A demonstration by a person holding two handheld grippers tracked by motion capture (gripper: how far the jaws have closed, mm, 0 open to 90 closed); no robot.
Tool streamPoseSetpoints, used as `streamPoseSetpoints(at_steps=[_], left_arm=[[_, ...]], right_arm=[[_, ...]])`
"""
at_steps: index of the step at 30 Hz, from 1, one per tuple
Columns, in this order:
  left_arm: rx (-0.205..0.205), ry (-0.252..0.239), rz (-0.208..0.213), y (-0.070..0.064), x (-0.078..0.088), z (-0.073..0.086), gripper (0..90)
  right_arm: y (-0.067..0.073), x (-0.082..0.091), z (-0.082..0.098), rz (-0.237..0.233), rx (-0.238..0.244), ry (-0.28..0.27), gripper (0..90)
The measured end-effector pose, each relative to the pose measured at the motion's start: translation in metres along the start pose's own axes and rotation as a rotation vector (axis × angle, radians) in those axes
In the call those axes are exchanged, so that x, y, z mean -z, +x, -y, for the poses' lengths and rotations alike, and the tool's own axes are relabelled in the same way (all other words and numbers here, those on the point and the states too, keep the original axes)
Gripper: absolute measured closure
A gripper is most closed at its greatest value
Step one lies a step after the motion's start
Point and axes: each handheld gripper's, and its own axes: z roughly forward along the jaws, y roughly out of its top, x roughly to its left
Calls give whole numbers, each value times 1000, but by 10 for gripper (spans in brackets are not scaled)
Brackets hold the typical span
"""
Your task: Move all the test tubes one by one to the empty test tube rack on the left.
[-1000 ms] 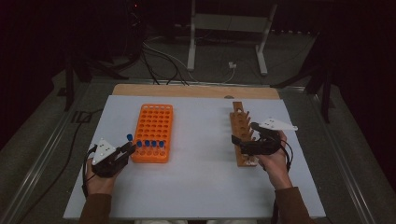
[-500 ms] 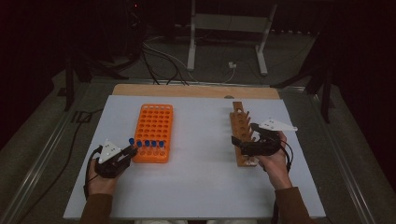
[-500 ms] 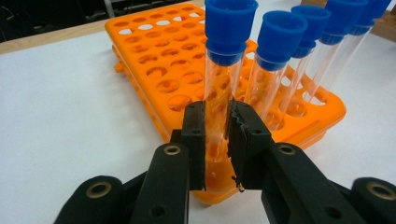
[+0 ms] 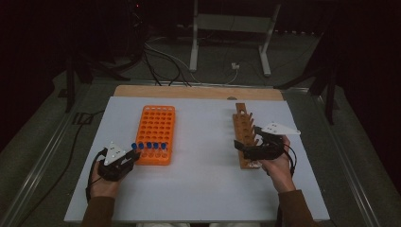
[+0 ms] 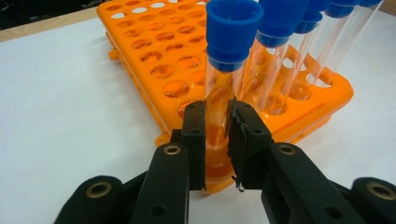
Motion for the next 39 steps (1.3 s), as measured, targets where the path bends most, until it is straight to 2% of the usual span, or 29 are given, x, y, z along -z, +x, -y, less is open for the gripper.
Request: streamPoseSetpoints(at_steps=[4,9,12,16,23,29,32,34,39], left_arm=[[10,3,3,1,0,0,779],[57,-10,22,3,0,2,768],[82,-21,20,5,2,3,709],[117,-63,24,9,10,2,633],[151,-142,40,12,26,-2,517],[188,-220,8,14,43,-7,473],[188,-257,15,14,52,-9,438],[183,-274,10,13,56,-9,373],[182,-315,-6,11,64,-8,273]], right_arm=[[1,1,1,2,6,-4,0],[2,3,4,3,11,-9,0],[2,6,6,4,11,-17,0],[1,9,9,10,8,-29,0],[0,13,14,15,6,-46,0],[1,14,18,17,3,-59,0],[1,16,20,19,3,-72,0],[1,18,23,26,7,-77,0],[3,24,33,39,17,-105,0]])
